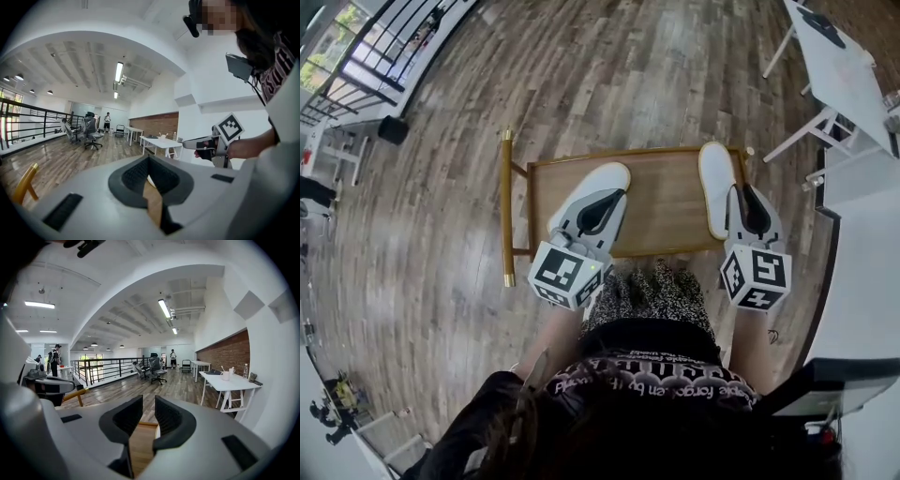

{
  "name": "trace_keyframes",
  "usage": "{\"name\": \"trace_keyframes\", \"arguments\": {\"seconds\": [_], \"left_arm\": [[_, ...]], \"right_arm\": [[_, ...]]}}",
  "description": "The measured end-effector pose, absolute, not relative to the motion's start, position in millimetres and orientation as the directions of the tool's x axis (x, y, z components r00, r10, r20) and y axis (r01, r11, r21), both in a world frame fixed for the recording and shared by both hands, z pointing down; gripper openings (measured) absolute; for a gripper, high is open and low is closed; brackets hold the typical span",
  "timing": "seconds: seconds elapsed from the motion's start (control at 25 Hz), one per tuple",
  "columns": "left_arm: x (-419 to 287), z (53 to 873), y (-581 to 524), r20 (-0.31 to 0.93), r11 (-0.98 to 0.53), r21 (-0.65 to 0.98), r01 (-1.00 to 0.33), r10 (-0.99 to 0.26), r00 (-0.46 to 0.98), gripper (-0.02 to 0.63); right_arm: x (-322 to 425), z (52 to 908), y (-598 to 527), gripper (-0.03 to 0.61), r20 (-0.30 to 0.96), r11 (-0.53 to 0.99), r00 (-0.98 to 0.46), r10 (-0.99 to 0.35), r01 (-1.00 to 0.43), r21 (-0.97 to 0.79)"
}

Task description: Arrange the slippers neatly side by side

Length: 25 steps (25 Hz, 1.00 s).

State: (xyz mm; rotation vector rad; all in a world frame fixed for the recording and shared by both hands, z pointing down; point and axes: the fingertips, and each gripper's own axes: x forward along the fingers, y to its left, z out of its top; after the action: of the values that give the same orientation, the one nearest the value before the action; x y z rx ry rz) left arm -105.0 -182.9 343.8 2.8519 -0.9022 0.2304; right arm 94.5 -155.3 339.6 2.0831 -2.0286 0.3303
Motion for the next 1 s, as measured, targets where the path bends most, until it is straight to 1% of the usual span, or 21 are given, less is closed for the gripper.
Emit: {"name": "trace_keyframes", "arguments": {"seconds": [0.24, 0.36, 0.48, 0.64, 0.8, 1.0], "left_arm": [[-94, 350, -207, 0.205, -0.802, 0.084, -0.591, -0.566, 0.798, 0.002], [-91, 359, -217, 0.226, -0.788, 0.097, -0.609, -0.578, 0.784, 0.002], [-88, 365, -227, 0.242, -0.778, 0.115, -0.618, -0.581, 0.777, 0.002], [-84, 374, -231, 0.268, -0.772, 0.123, -0.623, -0.579, 0.770, 0.002], [-84, 385, -233, 0.298, -0.759, 0.133, -0.638, -0.583, 0.756, 0.002], [-79, 396, -235, 0.331, -0.749, 0.139, -0.647, -0.581, 0.743, 0.002]], "right_arm": [[105, 349, -182, 0.069, 0.326, -0.023, 0.022, -0.945, -1.000, -0.001], [109, 360, -192, 0.075, 0.355, -0.013, 0.010, -0.935, -1.000, -0.005], [118, 383, -201, 0.091, 0.421, -0.005, -0.003, -0.907, -1.000, -0.017], [139, 435, -209, 0.120, 0.553, -0.019, -0.001, -0.833, -0.999, -0.029], [165, 489, -214, 0.120, 0.645, -0.074, 0.028, -0.764, -0.996, -0.045], [174, 541, -221, 0.120, 0.731, -0.090, 0.001, -0.682, -0.993, -0.083]]}}
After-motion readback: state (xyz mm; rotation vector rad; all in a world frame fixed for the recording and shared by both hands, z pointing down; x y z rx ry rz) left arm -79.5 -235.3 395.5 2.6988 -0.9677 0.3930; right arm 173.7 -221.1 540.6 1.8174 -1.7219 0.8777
